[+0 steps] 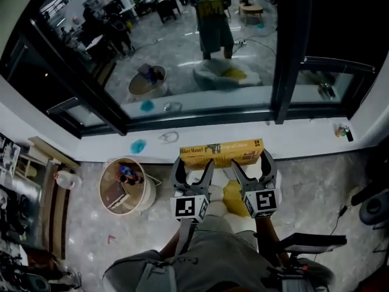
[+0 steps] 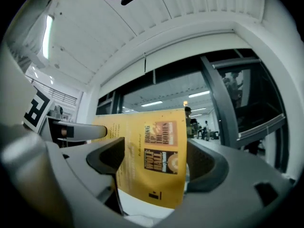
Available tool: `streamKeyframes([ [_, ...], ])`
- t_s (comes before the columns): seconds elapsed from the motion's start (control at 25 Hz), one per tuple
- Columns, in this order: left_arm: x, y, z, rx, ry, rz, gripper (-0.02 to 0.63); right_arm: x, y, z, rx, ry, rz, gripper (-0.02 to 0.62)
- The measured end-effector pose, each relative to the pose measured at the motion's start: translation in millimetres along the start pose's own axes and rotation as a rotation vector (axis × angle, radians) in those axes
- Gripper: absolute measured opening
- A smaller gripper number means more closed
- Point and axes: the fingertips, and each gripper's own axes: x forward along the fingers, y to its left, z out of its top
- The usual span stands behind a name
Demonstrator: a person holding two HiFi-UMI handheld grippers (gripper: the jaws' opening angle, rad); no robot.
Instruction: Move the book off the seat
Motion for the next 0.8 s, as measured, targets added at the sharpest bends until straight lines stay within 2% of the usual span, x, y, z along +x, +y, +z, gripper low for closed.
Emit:
streamKeyframes([
  [0.2, -79, 36, -1, 0.02, 0.043, 0.242, 0.387, 1, 64, -9, 0.036, -0.031, 0.218, 0.403],
  [0.28, -103, 53, 6, 0.031, 0.035, 0.295, 0.387, -1, 91, -9, 0.058, -0.024, 0.261, 0.403],
  [0.36, -121, 65, 12, 0.035, 0.022, 0.309, 0.387, -4, 113, -9, 0.062, -0.018, 0.275, 0.403],
  [0.52, -160, 103, 11, -0.016, -0.008, 0.316, 0.387, -3, 167, -6, 0.015, -0.008, 0.275, 0.403],
  [0.8, -252, 218, -3, -0.094, -0.037, 0.34, 0.387, 9, 312, -20, -0.055, 0.039, 0.292, 0.403],
])
